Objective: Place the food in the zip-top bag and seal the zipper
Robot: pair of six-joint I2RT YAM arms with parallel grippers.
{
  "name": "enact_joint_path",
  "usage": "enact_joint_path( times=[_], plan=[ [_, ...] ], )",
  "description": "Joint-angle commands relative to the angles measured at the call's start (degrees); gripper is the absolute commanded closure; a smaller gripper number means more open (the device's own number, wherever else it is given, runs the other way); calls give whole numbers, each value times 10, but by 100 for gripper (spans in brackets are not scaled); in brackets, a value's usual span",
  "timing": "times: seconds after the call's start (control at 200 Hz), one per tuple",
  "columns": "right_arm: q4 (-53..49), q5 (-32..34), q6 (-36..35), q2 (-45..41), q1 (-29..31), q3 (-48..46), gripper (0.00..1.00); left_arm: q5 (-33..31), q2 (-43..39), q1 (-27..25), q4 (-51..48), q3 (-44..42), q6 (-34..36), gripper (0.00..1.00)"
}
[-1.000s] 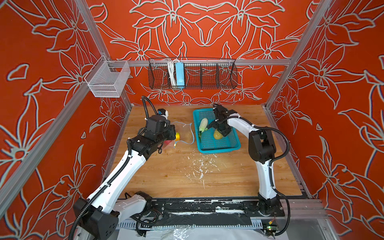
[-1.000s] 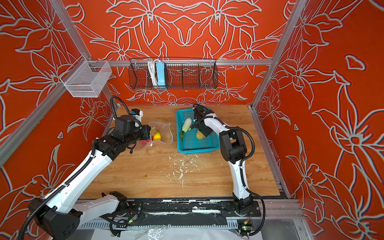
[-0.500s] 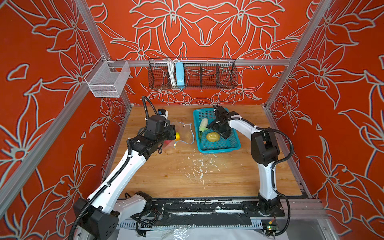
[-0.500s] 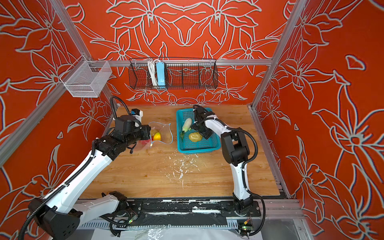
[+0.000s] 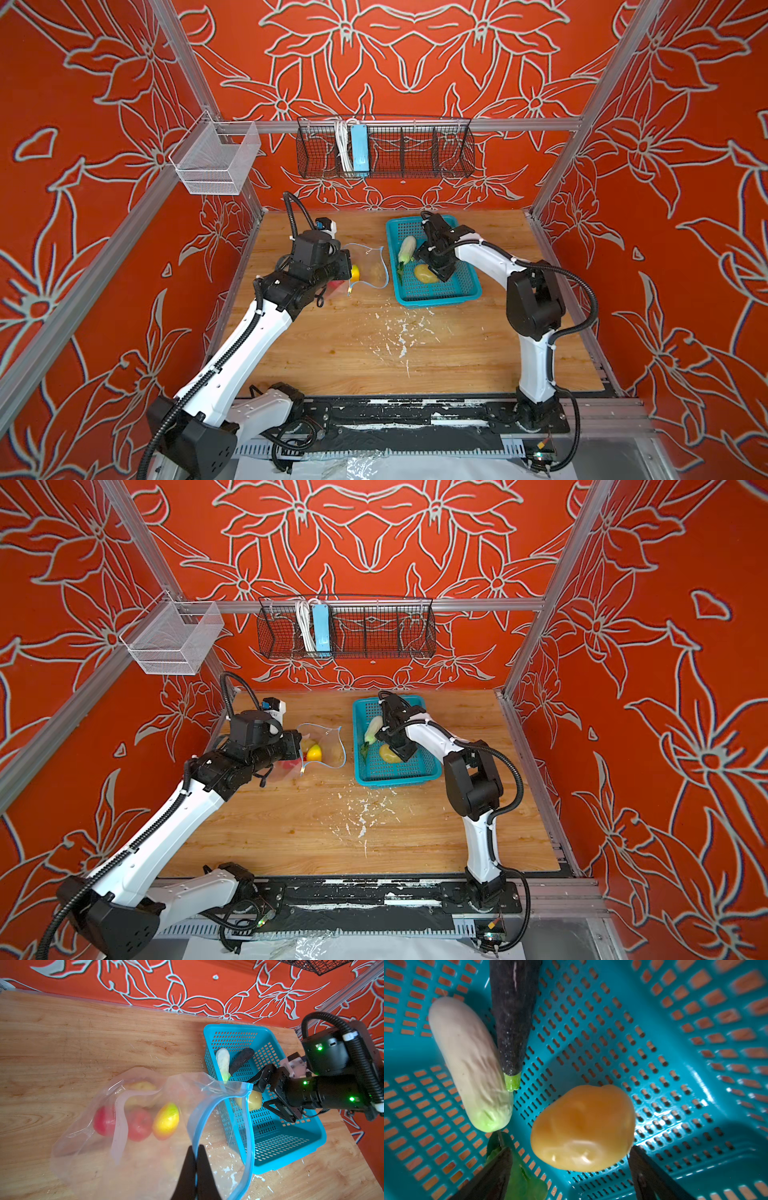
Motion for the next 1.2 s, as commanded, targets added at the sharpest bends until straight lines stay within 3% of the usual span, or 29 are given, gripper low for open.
enact_joint_path(
  times=[0.0, 0.345, 0.566, 0.676, 0.936, 1.196],
  plan=[
    [-39, 3, 42, 31, 5, 17, 11, -2, -12, 1, 8, -3, 0, 100],
    [-65, 13, 91, 82, 3, 58, 10, 0, -20, 1, 9, -4, -1, 100],
    [-96, 28, 87, 116, 2, 114, 10, 0, -24, 1, 10, -4, 0, 100],
    [-97, 19, 68, 132, -1, 136, 5, 0, -25, 1, 10, -5, -1, 100],
    [-27, 23, 43, 87, -1, 86, 2, 1, -26, 1, 11, -5, -1, 100],
    [-47, 26, 51, 87, -9, 84, 4, 2, -25, 1, 11, -6, -2, 100]
  ],
)
